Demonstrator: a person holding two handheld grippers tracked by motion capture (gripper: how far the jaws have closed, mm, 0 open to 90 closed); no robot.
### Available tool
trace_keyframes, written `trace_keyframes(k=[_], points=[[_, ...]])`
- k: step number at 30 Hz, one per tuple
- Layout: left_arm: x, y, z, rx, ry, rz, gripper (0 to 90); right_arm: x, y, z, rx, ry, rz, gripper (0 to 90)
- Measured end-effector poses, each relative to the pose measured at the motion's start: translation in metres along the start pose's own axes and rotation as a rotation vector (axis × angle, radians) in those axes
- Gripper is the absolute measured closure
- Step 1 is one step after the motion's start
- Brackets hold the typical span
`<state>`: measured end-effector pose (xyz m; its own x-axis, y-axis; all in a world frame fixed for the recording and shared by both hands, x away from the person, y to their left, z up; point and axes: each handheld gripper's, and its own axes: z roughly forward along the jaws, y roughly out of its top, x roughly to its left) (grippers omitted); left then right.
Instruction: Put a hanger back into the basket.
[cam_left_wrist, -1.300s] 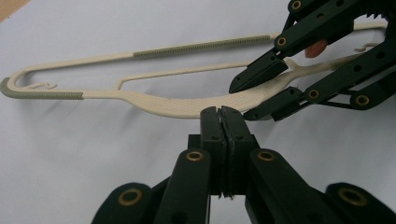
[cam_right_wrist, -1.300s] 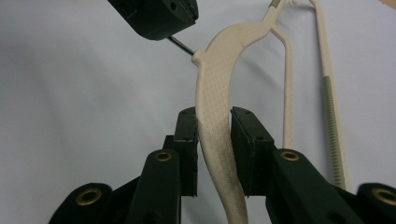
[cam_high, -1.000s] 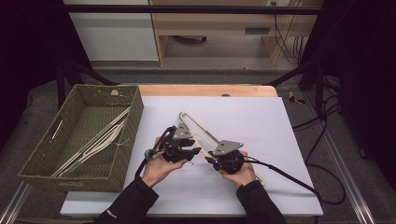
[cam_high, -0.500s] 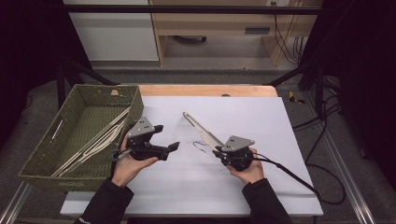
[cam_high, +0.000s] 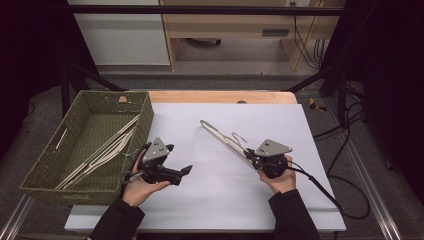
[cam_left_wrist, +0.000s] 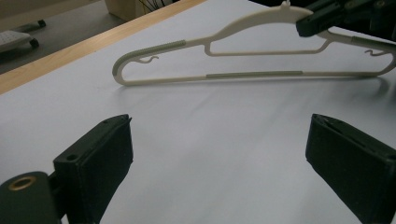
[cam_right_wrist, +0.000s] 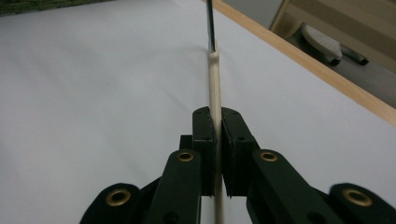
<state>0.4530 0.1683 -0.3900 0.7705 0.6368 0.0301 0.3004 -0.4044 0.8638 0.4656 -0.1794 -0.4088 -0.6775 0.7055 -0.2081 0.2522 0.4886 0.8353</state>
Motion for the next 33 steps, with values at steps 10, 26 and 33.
trace_keyframes(k=[10,26,33], points=[[-0.003,0.001,0.003,0.003,-0.003,0.009,7.8,-0.013,-0.004,-0.013,-0.027,0.044,0.052,86.8],[-0.004,0.021,0.022,0.026,-0.051,0.038,9.4,0.008,0.016,-0.016,-0.093,0.25,0.066,86.8],[-0.005,0.028,0.039,0.073,-0.086,0.088,13.1,0.018,0.018,-0.01,-0.077,0.318,0.06,86.8]])
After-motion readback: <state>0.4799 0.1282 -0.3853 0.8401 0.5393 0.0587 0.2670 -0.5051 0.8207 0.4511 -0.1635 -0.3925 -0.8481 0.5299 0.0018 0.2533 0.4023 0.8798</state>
